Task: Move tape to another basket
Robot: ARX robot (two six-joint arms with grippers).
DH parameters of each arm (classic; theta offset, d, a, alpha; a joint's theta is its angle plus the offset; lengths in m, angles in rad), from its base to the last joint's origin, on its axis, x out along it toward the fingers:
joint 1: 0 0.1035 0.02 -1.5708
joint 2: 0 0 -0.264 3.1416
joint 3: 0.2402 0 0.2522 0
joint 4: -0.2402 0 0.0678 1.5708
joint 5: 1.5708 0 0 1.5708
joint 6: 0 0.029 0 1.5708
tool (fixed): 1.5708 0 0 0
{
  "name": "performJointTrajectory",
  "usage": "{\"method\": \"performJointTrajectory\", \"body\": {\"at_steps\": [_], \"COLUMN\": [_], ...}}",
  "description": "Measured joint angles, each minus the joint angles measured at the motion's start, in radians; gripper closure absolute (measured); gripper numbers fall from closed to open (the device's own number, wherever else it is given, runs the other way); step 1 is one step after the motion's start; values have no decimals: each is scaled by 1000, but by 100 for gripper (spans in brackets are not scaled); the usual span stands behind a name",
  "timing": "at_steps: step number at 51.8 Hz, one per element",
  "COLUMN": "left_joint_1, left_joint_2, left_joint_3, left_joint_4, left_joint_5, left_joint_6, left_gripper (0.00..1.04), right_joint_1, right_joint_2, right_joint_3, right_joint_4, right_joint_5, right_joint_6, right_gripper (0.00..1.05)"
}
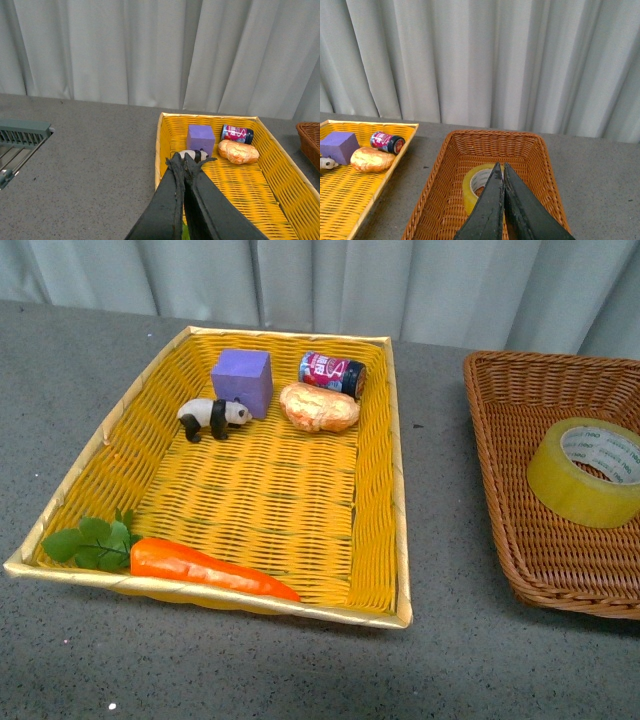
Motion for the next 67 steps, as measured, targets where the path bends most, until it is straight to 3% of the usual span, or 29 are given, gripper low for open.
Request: {"method": "performJointTrajectory", "body": {"at_steps": [6,12,16,25,29,39,49,67], "left_joint_1": [0,0,0,0,0,0,0,0], "left_joint_2": [-34,-78,-190,-222,-222,-222,-222,-222], "left_joint_3": [0,0,0,0,0,0,0,0], "left_joint_4": [-34,-79,-218,-229,-230,-230,-230,-230], "left_joint_5": [0,-1,0,0,0,0,0,0], "left_joint_6": [0,0,1,0,2,2,2,2], "left_gripper": [101,101,101,100,89,40,6,7], "right_joint_1": [0,0,0,0,0,0,0,0], "right_joint_2": [-30,-160,-198,-199,-199,-200,-200,-200], "right_joint_3": [0,1,1,1,1,1,1,1], "right_joint_4": [-30,-194,-201,-205,-205,-205,-205,-205], "right_joint_5": [0,-1,0,0,-1,-1,0,0], "right_joint_6": [0,0,0,-1,0,0,0,0], "right_gripper": [104,104,104,102,90,42,9,9]}}
